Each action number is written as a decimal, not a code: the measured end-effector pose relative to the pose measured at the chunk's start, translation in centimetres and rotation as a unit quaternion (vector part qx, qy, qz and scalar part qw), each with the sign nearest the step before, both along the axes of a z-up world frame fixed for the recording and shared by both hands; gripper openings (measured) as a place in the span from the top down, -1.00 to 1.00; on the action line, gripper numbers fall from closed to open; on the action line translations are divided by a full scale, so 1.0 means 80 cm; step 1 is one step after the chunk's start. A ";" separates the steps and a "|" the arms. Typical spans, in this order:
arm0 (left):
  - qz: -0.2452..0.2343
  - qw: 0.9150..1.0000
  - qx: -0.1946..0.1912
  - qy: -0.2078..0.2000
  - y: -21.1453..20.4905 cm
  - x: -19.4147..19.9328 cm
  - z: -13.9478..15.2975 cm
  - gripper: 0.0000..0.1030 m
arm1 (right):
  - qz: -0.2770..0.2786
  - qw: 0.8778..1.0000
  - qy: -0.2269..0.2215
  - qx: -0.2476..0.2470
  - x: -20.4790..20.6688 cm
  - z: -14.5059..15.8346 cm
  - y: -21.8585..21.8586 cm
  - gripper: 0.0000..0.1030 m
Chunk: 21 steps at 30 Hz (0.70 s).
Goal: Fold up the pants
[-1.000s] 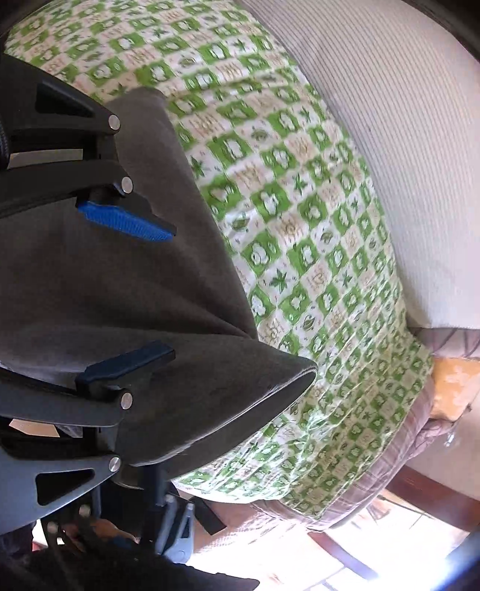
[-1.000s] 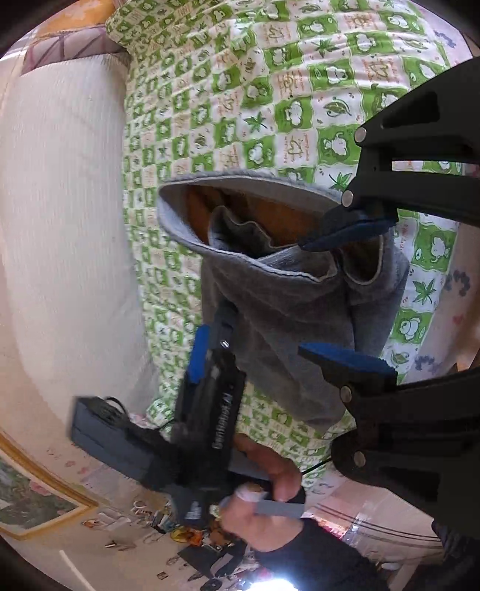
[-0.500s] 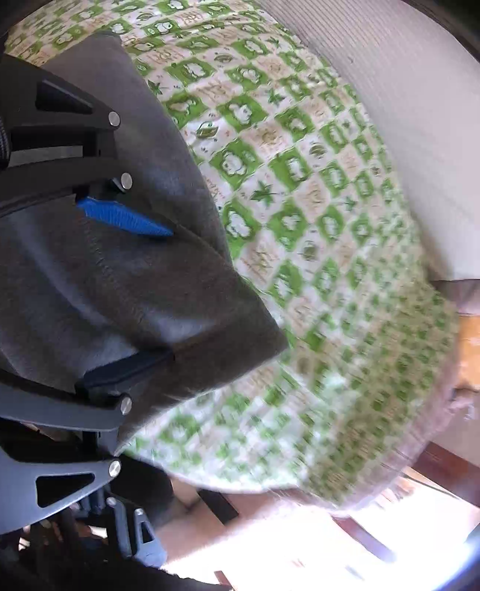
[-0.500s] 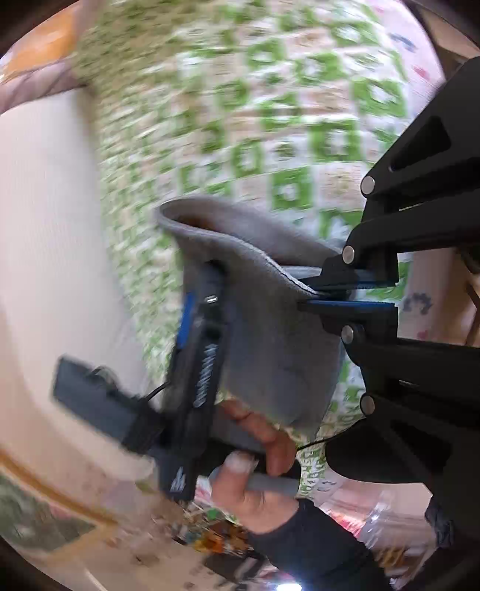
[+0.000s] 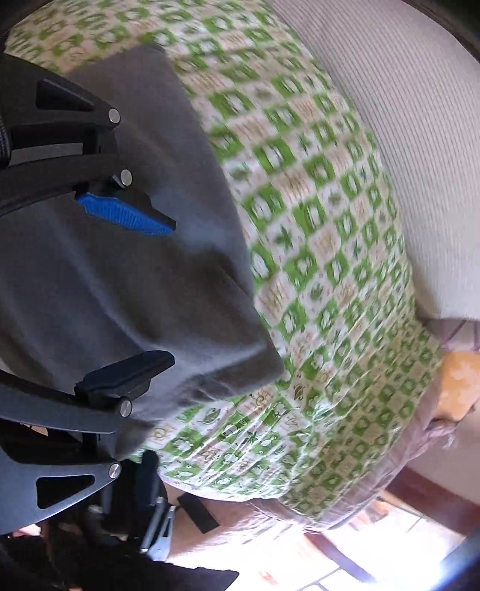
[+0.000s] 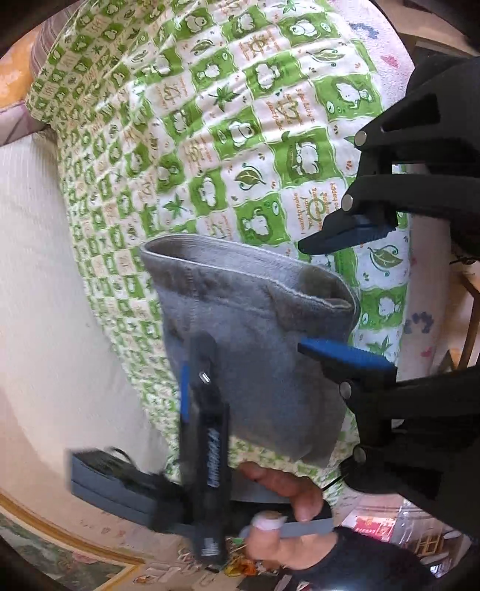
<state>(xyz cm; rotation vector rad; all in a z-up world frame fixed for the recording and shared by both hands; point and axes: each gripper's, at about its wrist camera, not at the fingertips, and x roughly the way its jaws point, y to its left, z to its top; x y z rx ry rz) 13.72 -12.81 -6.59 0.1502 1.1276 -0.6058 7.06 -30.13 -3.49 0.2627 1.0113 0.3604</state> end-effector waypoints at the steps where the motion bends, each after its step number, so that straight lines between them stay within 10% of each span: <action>1: 0.007 1.000 -0.004 -0.001 0.013 -0.006 0.002 -0.27 | 0.001 1.000 -0.003 0.004 0.000 0.003 0.000 0.04; 9: 0.102 0.994 -0.030 0.000 0.124 -0.049 -0.006 -0.27 | -0.002 1.000 0.005 0.014 0.019 -0.003 0.011 -0.19; 21: 0.249 0.956 -0.115 0.103 0.237 -0.063 -0.095 -0.36 | -0.023 0.998 0.040 0.037 0.049 -0.034 0.024 -0.60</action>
